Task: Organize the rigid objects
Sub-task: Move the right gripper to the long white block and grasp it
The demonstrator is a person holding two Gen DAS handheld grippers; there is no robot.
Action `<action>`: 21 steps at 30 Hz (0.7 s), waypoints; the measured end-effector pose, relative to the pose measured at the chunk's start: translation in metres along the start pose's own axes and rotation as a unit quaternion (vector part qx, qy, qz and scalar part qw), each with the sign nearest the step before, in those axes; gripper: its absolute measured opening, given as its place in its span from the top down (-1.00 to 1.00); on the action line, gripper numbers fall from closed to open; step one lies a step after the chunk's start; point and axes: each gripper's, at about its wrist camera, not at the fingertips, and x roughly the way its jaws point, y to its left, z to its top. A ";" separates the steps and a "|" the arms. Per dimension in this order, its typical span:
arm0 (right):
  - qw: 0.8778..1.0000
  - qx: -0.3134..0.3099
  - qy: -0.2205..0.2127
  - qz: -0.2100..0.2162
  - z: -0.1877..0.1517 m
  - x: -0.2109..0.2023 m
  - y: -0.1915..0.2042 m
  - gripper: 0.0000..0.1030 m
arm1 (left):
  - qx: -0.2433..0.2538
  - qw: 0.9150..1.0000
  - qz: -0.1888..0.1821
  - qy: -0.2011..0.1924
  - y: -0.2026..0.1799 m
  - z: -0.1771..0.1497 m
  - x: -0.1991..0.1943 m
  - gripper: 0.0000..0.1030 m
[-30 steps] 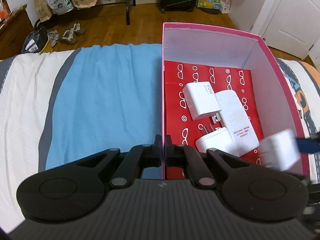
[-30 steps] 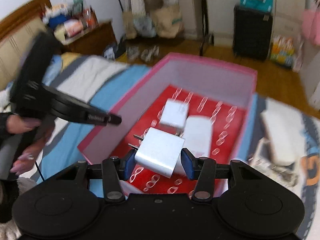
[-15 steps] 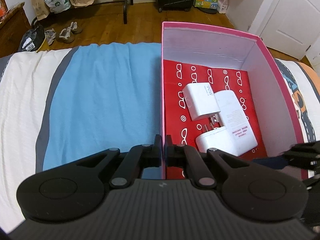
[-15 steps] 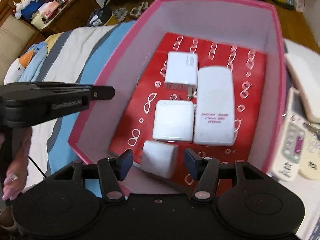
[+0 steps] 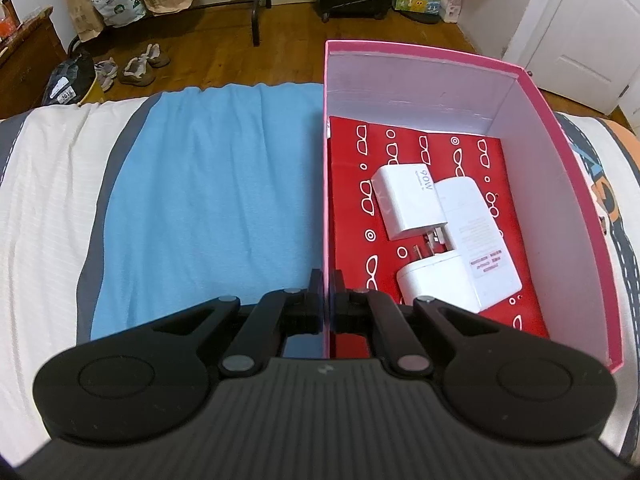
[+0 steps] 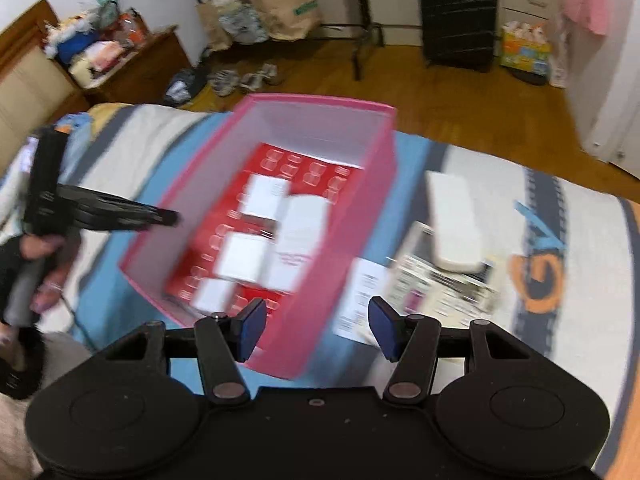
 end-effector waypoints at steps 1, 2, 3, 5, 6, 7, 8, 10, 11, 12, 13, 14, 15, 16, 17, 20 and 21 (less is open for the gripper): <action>1.000 0.006 0.002 -0.008 -0.003 0.002 -0.008 -0.20 | 0.001 1.000 0.002 0.000 -0.001 0.000 0.000 0.96; 1.000 0.011 0.005 -0.013 -0.005 0.005 -0.015 -0.20 | 0.001 1.000 0.003 0.000 -0.001 -0.001 0.000 0.96; 1.000 0.015 0.008 -0.018 -0.008 0.009 -0.021 -0.19 | 0.001 1.000 0.005 0.000 -0.002 0.000 0.001 0.96; 0.999 0.028 0.005 -0.037 -0.015 0.019 -0.036 -0.19 | 0.002 1.000 0.006 0.001 -0.002 -0.001 0.001 0.96; 0.998 0.033 0.000 -0.048 -0.017 0.024 -0.043 -0.19 | 0.003 1.000 0.007 0.002 -0.002 -0.001 0.002 0.96; 0.998 0.039 -0.007 -0.058 -0.019 0.029 -0.051 -0.19 | 0.003 1.000 0.009 0.002 -0.003 -0.001 0.002 0.96; 0.997 0.044 -0.013 -0.066 -0.020 0.035 -0.057 -0.19 | 0.004 1.000 0.010 0.002 -0.004 -0.001 0.003 0.96; 0.996 0.050 -0.022 -0.072 -0.018 0.042 -0.070 -0.19 | 0.005 1.000 0.011 0.002 -0.004 0.000 0.003 0.96; 0.996 0.052 -0.024 -0.069 -0.015 0.046 -0.073 -0.19 | 0.005 1.000 0.012 0.002 -0.005 0.000 0.004 0.96; 0.996 0.056 -0.027 -0.064 -0.010 0.049 -0.078 -0.19 | 0.005 1.000 0.012 0.002 -0.005 0.001 0.004 0.96; 0.996 0.058 -0.026 -0.058 -0.005 0.052 -0.081 -0.20 | 0.004 1.000 0.012 0.002 -0.004 0.000 0.005 0.96; 0.997 0.057 -0.025 -0.053 0.001 0.056 -0.084 -0.20 | 0.003 1.000 0.013 0.002 -0.004 0.000 0.005 0.96; 0.997 0.056 -0.025 -0.052 0.007 0.060 -0.085 -0.20 | 0.000 1.000 0.014 0.001 -0.004 0.001 0.006 0.96; 0.997 0.053 -0.025 -0.054 0.015 0.065 -0.088 -0.20 | 0.000 1.000 0.015 0.001 -0.004 0.001 0.006 0.96; 0.997 0.045 -0.022 -0.055 0.023 0.073 -0.090 -0.20 | 0.002 1.000 0.017 0.001 -0.005 0.001 0.006 0.96; 0.997 0.023 -0.007 -0.078 0.048 0.098 -0.096 -0.20 | 0.005 1.000 0.018 0.003 -0.006 0.001 0.006 0.96; 0.996 0.022 -0.004 -0.091 0.057 0.107 -0.099 -0.20 | 0.009 1.000 0.019 0.003 -0.007 0.001 0.007 0.96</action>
